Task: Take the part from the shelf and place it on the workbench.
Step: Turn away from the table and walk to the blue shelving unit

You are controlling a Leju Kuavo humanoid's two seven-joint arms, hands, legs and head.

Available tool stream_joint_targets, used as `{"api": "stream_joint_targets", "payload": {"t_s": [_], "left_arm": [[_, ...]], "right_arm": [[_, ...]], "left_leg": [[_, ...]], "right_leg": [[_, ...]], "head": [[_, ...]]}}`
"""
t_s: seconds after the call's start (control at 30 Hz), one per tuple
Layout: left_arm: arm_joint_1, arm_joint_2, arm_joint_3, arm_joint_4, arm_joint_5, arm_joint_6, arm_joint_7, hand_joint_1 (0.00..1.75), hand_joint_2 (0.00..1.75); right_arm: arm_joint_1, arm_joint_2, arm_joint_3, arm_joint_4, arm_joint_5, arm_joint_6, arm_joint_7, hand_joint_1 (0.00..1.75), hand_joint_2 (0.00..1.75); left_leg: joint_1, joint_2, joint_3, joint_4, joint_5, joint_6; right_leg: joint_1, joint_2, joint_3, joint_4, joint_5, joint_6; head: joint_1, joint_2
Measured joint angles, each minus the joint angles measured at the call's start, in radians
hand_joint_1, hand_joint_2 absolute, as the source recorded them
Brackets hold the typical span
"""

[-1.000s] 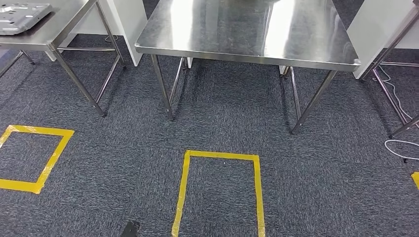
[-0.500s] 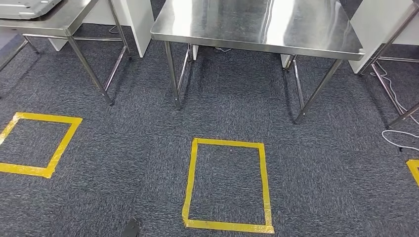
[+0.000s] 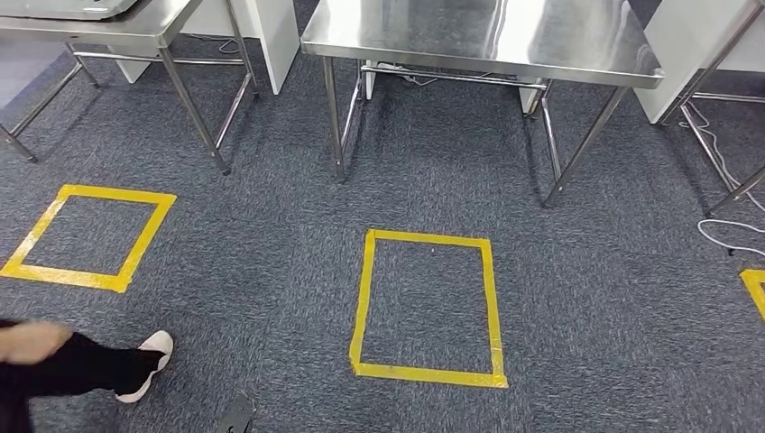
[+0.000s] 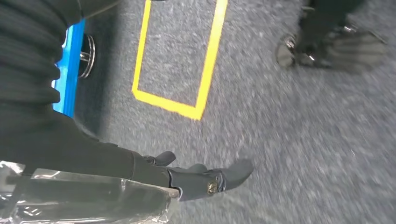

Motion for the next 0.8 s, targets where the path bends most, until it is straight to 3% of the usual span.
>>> {"api": "stream_joint_targets", "payload": {"t_s": [0.03,0.07,0.1,0.17,0.2,0.23,0.3,0.37,0.4,0.43,0.47,0.5,0.57,0.6,0.67,0.73,0.8], "left_arm": [[-0.003,0.0,0.0,-0.001,0.0,0.0,0.0,0.0,0.0],[-0.006,-0.001,0.0,-0.003,-0.001,0.0,-0.001,0.0,0.0],[-0.008,-0.002,0.0,-0.004,-0.003,0.0,-0.002,0.0,0.0],[-0.007,0.001,0.0,-0.004,-0.006,0.002,-0.006,0.0,0.0],[-0.006,0.002,0.001,-0.004,-0.008,0.003,-0.007,0.0,0.0],[-0.005,0.003,0.001,-0.004,-0.009,0.004,-0.009,0.0,0.0],[-0.005,0.002,0.001,-0.004,-0.012,0.006,-0.011,0.0,0.0],[-0.004,0.0,0.001,-0.004,-0.014,0.007,-0.012,0.0,0.0],[-0.004,-0.001,0.001,-0.003,-0.015,0.008,-0.012,0.0,0.0],[-0.004,-0.002,0.001,-0.003,-0.015,0.008,-0.012,0.0,0.0],[-0.004,-0.002,0.001,-0.003,-0.015,0.009,-0.012,0.0,0.0],[-0.004,-0.002,0.001,-0.003,-0.015,0.009,-0.012,0.0,0.0],[-0.004,-0.003,0.001,-0.003,-0.015,0.011,-0.012,0.0,0.0],[-0.005,-0.004,0.001,-0.003,-0.015,0.013,-0.012,0.0,0.0],[-0.006,-0.005,0.001,-0.003,-0.015,0.016,-0.012,0.0,0.0],[-0.006,-0.005,0.001,-0.003,-0.015,0.018,-0.013,0.0,0.0],[-0.006,-0.004,0.001,-0.003,-0.015,0.018,-0.013,0.0,0.0]], "right_arm": [[-0.001,0.0,0.0,-0.001,0.0,-0.001,0.002,0.0,1.75],[-0.002,0.0,0.0,-0.001,-0.001,-0.002,0.005,0.0,1.75],[-0.002,0.001,0.0,-0.002,-0.002,-0.003,0.007,0.0,1.75],[-0.001,0.006,0.0,-0.001,-0.005,-0.004,0.01,0.0,1.75],[0.001,0.008,0.0,0.0,-0.006,-0.004,0.011,0.0,1.75],[0.003,0.009,0.0,0.001,-0.007,-0.004,0.011,0.0,1.75],[0.005,0.01,0.0,0.001,-0.01,-0.006,0.012,0.0,1.75],[0.005,0.009,0.0,0.001,-0.012,-0.007,0.012,0.0,1.75],[0.006,0.008,0.0,0.001,-0.012,-0.007,0.012,0.0,1.75],[0.006,0.007,0.0,0.001,-0.012,-0.007,0.012,0.0,1.75],[0.007,0.006,0.0,0.001,-0.012,-0.007,0.012,0.0,1.75],[0.007,0.006,0.0,0.001,-0.012,-0.007,0.011,0.0,1.75],[0.004,0.005,0.0,0.001,-0.011,-0.007,0.009,0.0,1.75],[0.002,0.004,0.0,0.001,-0.01,-0.007,0.009,0.0,1.75],[0.001,0.003,0.0,0.001,-0.01,-0.006,0.009,0.0,1.75],[0.0,0.003,0.0,0.001,-0.01,-0.005,0.009,0.0,1.75],[0.0,0.003,0.0,0.001,-0.01,-0.004,0.009,0.0,1.75]], "left_leg": [[0.004,-0.004,0.05,-0.067,-0.028,-0.007],[-0.001,-0.005,0.08,-0.121,-0.061,0.002],[-0.011,-0.007,0.098,-0.161,-0.089,0.018],[-0.025,-0.005,0.083,-0.169,-0.078,0.066],[-0.025,-0.003,0.077,-0.173,-0.066,0.082],[-0.024,-0.001,0.071,-0.178,-0.052,0.097],[-0.022,0.005,0.056,-0.182,-0.031,0.115],[-0.026,0.01,0.04,-0.182,-0.017,0.12],[-0.03,0.012,0.031,-0.181,-0.01,0.121],[-0.033,0.014,0.024,-0.181,-0.004,0.121],[-0.035,0.015,0.018,-0.181,0.001,0.119],[-0.037,0.015,0.014,-0.18,0.005,0.117],[-0.038,0.014,0.015,-0.181,0.013,0.108],[-0.041,0.014,0.017,-0.18,0.016,0.103],[-0.045,0.011,0.018,-0.18,0.022,0.092],[-0.042,0.01,0.01,-0.167,0.011,0.084],[-0.038,0.009,-0.023,-0.093,-0.046,0.081]], "right_leg": [[-0.004,-0.001,-0.025,0.022,0.005,0.012],[-0.007,-0.001,-0.039,0.03,0.014,0.028],[-0.009,-0.001,-0.048,0.03,0.024,0.043],[-0.02,-0.001,-0.043,-0.001,0.053,0.07],[-0.022,0.0,-0.046,-0.008,0.056,0.075],[-0.023,0.0,-0.052,-0.003,0.045,0.074],[-0.022,0.002,-0.081,0.073,-0.026,0.054],[-0.011,0.005,-0.117,0.212,-0.107,0.043],[-0.005,0.008,-0.125,0.268,-0.13,0.044],[0.002,0.01,-0.114,0.292,-0.138,0.046],[0.007,0.011,-0.08,0.269,-0.133,0.049],[0.011,0.011,-0.026,0.209,-0.123,0.049],[0.02,0.014,0.076,0.071,-0.115,0.039],[0.027,0.017,0.103,0.033,-0.114,0.031],[0.04,0.021,0.108,0.025,-0.112,0.017],[0.031,0.02,0.103,0.023,-0.109,-0.001],[0.028,0.017,0.096,0.02,-0.1,-0.029]], "head": [[0.001,0.0],[0.003,0.0],[0.004,0.0],[0.008,0.0],[0.007,0.0],[0.008,0.0],[0.015,0.0],[0.02,0.0],[0.021,0.0],[0.021,0.0],[0.021,0.0],[0.021,0.0],[0.021,0.0],[0.021,0.0],[0.019,0.0],[0.015,0.0],[0.011,0.0]]}}
